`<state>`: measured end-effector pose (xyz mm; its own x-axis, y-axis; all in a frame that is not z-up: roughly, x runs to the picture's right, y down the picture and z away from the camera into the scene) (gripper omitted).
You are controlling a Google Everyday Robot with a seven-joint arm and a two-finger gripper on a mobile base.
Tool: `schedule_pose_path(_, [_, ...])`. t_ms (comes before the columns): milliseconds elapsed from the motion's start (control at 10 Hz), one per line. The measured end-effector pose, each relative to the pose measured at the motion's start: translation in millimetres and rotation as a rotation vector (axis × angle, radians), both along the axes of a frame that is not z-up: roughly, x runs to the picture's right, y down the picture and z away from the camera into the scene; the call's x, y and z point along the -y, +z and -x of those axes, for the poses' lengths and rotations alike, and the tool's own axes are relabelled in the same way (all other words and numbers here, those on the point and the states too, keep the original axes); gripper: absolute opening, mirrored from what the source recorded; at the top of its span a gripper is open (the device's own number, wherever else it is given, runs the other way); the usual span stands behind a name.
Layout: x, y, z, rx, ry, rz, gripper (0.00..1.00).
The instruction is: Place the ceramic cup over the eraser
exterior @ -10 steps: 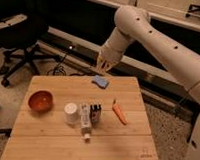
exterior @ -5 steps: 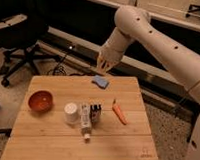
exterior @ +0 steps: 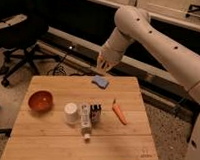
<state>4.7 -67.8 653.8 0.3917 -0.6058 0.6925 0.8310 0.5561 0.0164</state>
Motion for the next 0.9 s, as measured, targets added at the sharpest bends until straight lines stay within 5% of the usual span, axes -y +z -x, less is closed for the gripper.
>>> schedule_pose_path(600, [0,0.0,0,0.000,-0.001,0.001,0.05])
schedule_pose_path(900, [-30,7.9,16,0.056,-0.026,0.069,0.05])
